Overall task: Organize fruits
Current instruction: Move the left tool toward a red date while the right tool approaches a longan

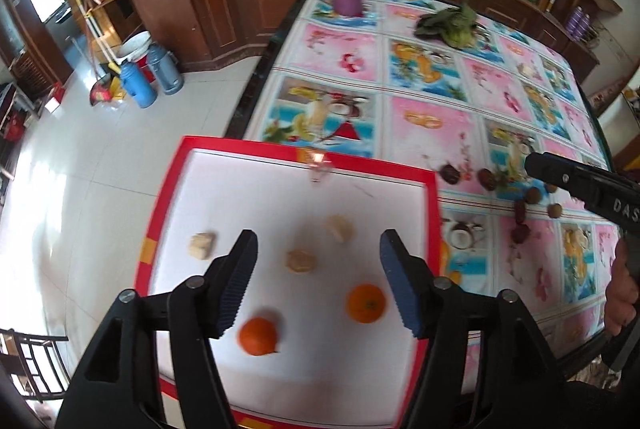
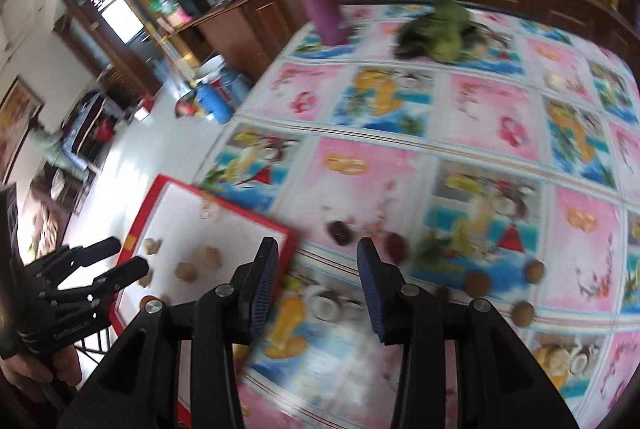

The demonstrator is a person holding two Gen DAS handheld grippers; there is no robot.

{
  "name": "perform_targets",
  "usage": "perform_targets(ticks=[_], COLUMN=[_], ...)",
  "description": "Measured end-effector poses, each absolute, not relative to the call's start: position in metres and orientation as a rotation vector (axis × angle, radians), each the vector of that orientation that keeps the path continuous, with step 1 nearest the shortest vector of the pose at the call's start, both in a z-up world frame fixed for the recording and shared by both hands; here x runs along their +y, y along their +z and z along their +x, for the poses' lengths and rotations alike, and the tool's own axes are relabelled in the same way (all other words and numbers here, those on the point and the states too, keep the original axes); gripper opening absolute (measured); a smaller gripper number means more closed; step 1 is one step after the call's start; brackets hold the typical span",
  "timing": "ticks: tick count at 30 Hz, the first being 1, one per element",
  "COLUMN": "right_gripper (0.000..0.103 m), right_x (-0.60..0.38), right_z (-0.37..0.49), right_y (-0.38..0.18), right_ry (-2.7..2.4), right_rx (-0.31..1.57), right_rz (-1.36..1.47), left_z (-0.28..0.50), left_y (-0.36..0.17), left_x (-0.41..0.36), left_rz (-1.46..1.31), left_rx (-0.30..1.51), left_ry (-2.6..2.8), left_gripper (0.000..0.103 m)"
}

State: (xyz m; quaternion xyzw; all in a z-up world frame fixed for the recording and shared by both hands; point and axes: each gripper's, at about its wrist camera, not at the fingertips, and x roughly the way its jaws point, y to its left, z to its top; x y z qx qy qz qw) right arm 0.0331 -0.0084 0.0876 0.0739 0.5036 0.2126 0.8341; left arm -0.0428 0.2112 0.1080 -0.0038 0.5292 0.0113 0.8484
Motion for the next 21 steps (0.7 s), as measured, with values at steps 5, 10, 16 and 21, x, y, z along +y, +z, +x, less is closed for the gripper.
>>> perform_targets(ticks=[5,10,16,21], right_gripper=[0.041,0.041,0.041,0.041], right_x=[-0.063,-0.093,-0.122,-0.153], right_z=[0.031,0.025,0.015,0.005], right_y=[0.075,0.061,0.053,0.051], right_ry=[0.345,0.284,0.238,0.186], right_rx=[1.107,1.147,1.166,1.161], right_rz=[0.254,0.295,0.307,0.333], left_z=[-0.051,-0.061,-0.069,-0.071], left_y=[0.097,0.087,0.076,0.067], left_x=[0.169,0.141,0.127,0.124], left_rz=[0.031,0.064,0.063,0.044], left_rx=[1.157,1.189,1.214,1.232], left_ry=[-0.066,-0.119,-0.132,-0.128], left_gripper=[0.069,0.069,0.069,0.070])
